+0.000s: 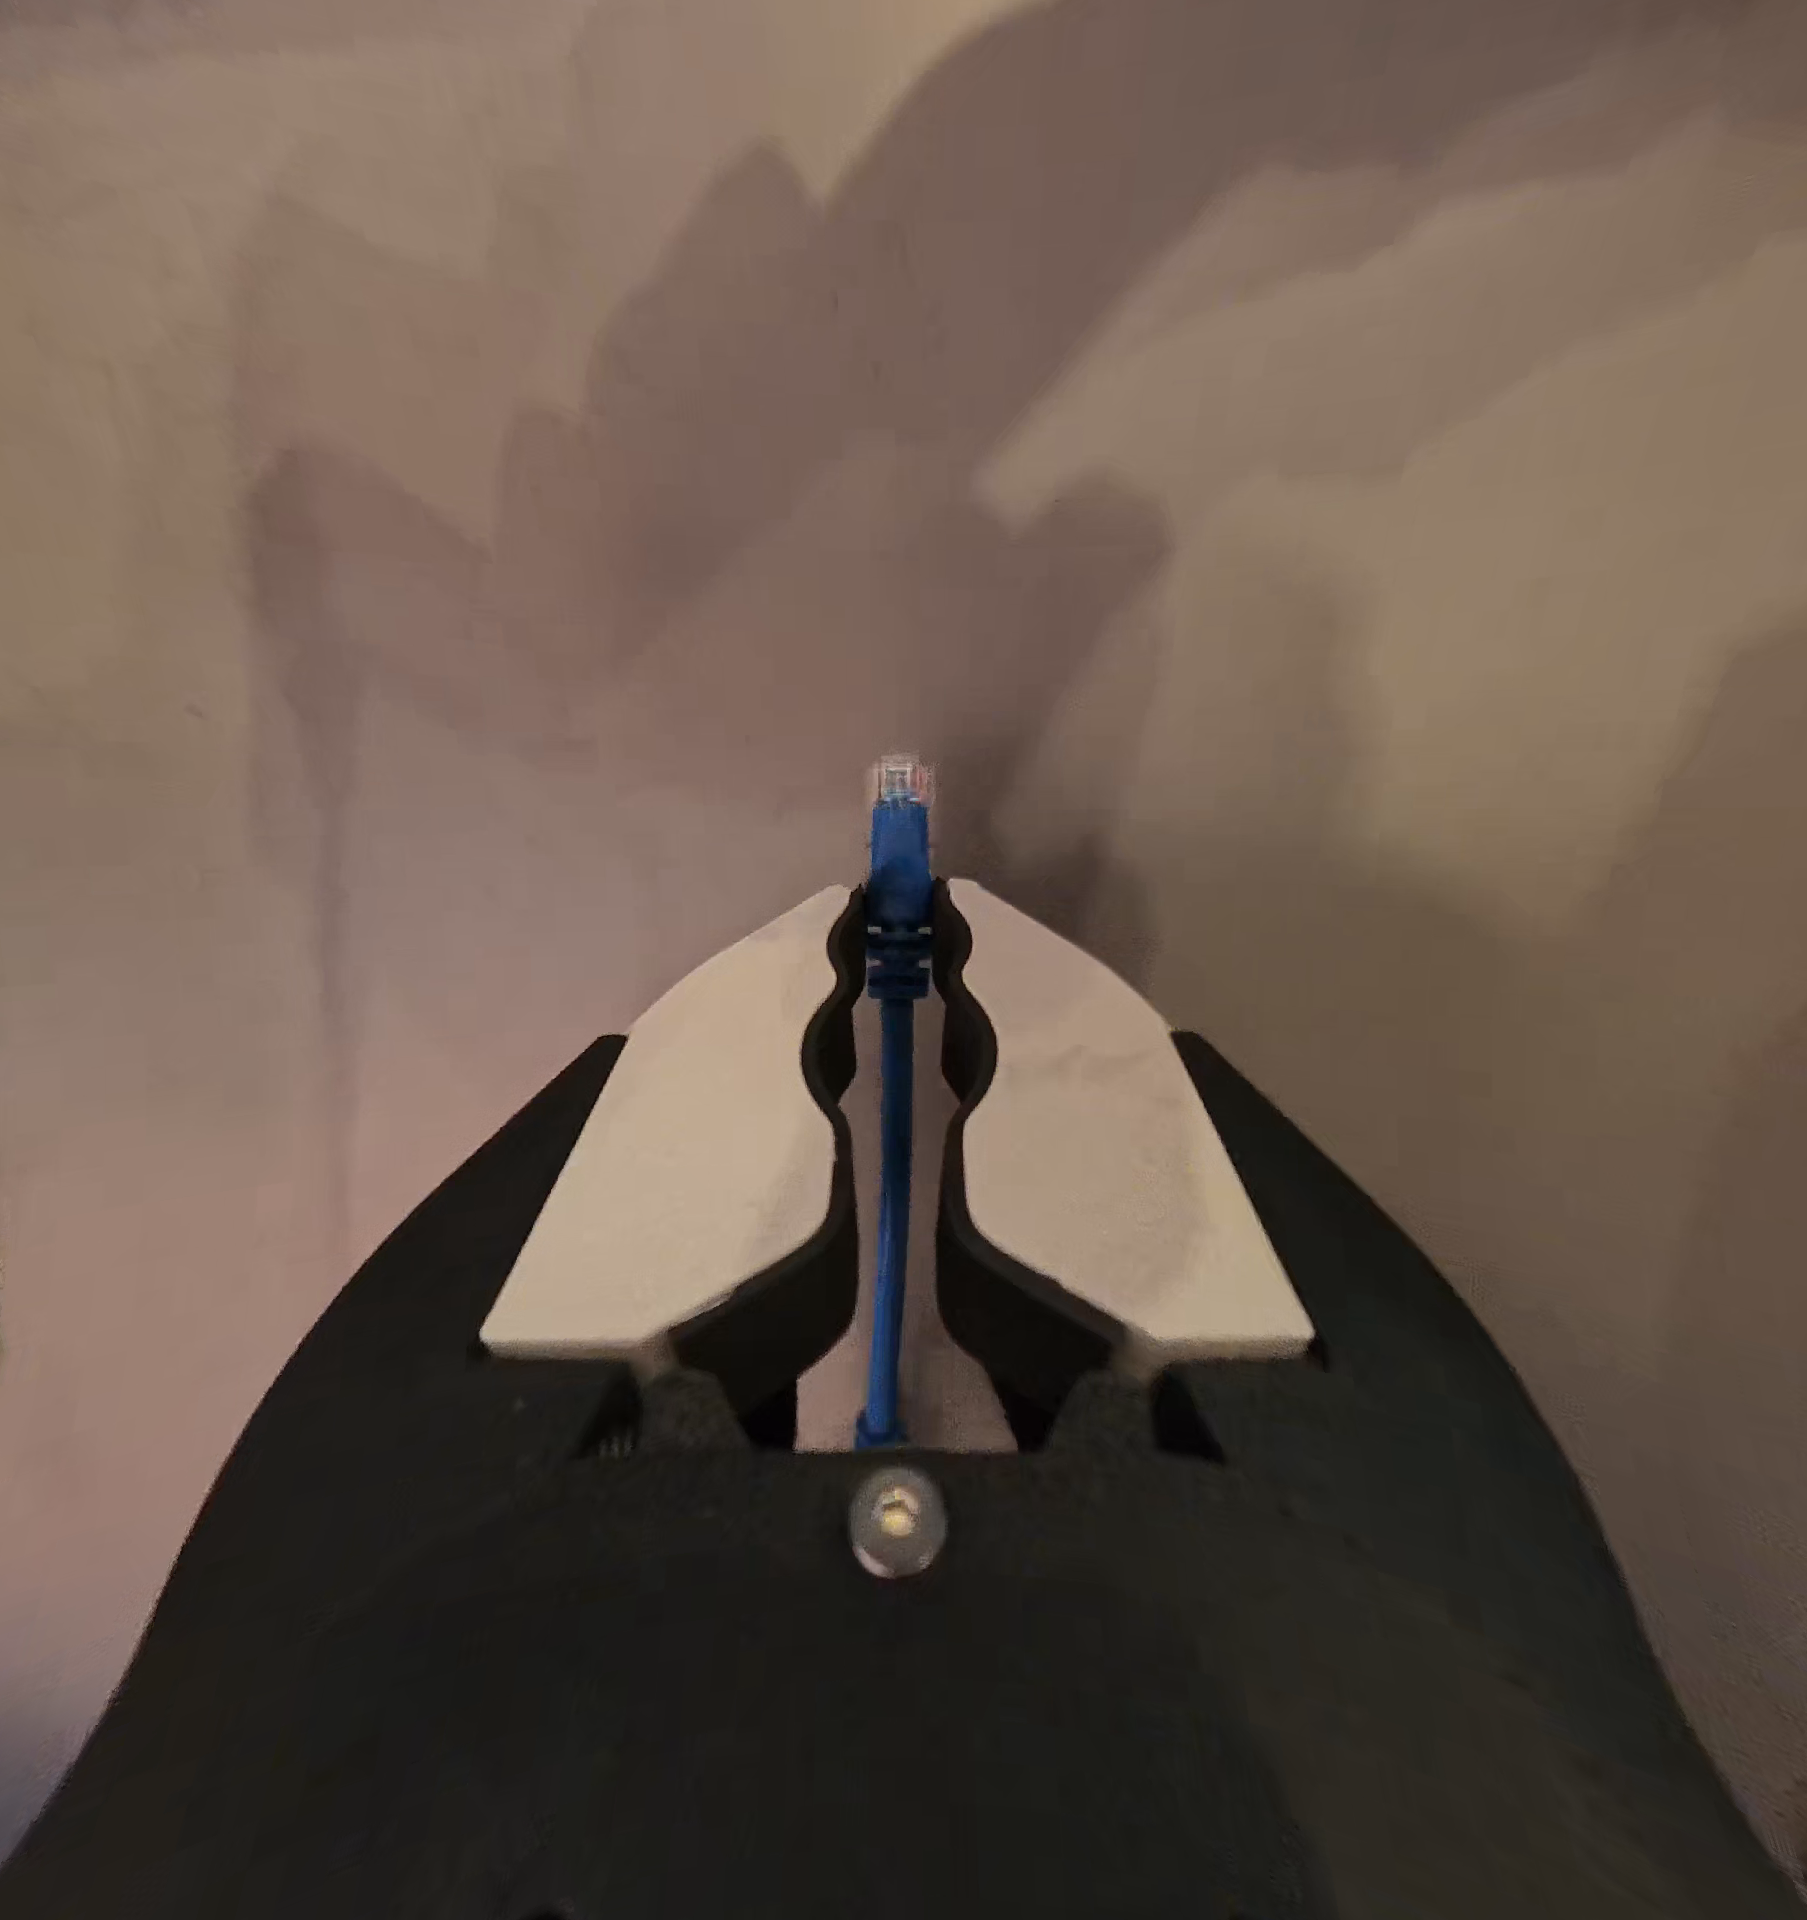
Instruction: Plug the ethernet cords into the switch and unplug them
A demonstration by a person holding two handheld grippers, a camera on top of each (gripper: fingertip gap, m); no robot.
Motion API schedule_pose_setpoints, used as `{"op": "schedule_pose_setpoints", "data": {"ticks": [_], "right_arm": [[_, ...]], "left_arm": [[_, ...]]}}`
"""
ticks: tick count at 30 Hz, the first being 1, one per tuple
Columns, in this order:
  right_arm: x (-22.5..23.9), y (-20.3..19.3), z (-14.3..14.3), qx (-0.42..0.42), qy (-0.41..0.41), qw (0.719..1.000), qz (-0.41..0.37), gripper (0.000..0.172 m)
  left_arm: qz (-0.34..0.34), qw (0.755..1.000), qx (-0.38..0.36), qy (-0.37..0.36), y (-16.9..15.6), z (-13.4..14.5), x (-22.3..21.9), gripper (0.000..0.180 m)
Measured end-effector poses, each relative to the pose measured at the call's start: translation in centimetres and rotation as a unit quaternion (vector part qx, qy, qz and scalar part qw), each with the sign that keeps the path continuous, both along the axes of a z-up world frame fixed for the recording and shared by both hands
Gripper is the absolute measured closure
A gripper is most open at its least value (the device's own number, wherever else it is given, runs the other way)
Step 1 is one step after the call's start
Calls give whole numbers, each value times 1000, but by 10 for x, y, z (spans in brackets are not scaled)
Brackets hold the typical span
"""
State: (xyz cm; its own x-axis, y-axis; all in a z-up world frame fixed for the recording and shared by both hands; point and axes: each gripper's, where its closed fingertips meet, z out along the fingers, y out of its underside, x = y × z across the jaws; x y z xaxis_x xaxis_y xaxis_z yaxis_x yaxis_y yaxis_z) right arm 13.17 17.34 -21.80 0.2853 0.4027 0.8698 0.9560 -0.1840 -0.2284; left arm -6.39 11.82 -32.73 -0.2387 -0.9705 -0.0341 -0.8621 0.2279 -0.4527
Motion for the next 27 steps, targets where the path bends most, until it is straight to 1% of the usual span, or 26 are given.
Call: {"op": "schedule_pose_setpoints", "data": {"ticks": [1, 2, 4, 6, 7, 8, 10, 12, 14, 16, 18, 21, 24, 25, 27], "right_arm": [[-1, -1, 1, 2, 0, 1000, 3, 145], [-2, -1, 1, 2, 0, 1000, 4, 145], [-3, -2, 2, 1, 2, 1000, 5, 145], [-2, -2, 3, 0, 5, 1000, 5, 145], [-1, -3, 3, -1, 5, 1000, 4, 145], [0, -3, 3, -1, 7, 1000, 3, 145], [1, -3, 3, -1, 10, 1000, 3, 145], [0, -3, 2, -3, 12, 1000, 4, 145], [-2, -3, 2, -4, 12, 1000, 6, 145], [-3, -4, 2, -4, 13, 1000, 8, 145], [-4, -5, 4, -3, 15, 1000, 8, 145], [-1, -5, 7, 0, 19, 1000, 6, 145], [-1, -4, 6, -1, 21, 1000, 6, 145], [0, -4, 5, -2, 21, 1000, 6, 145], [0, -4, 4, -2, 21, 1000, 6, 145]], "left_arm": [[-2, 1000, 3, -6, -1, -4, 0, 169], [-6, 1000, 0, -13, -3, -6, 0, 165], [9, 999, 6, -32, 0, -5, -1, 152], [17, 998, 20, -63, 1, 3, -1, 144], [13, 996, 40, -79, 1, 8, -1, 142], [0, 992, 73, -99, -2, 15, 0, 143], [-44, 985, 119, -121, -17, 21, 1, 150], [-76, 979, 161, -102, -25, 12, 0, 151], [-84, 976, 186, -81, -22, 0, -1, 149], [-87, 977, 178, -76, -22, -7, 0, 151], [-79, 976, 188, -75, -15, -9, 0, 149], [-73, 981, 164, -73, -14, -11, -1, 151], [-79, 980, 166, -77, -15, -10, 0, 147], [-85, 980, 161, -77, -18, -10, -1, 147], [-94, 974, 180, -103, -20, -2, 3, 152]]}}
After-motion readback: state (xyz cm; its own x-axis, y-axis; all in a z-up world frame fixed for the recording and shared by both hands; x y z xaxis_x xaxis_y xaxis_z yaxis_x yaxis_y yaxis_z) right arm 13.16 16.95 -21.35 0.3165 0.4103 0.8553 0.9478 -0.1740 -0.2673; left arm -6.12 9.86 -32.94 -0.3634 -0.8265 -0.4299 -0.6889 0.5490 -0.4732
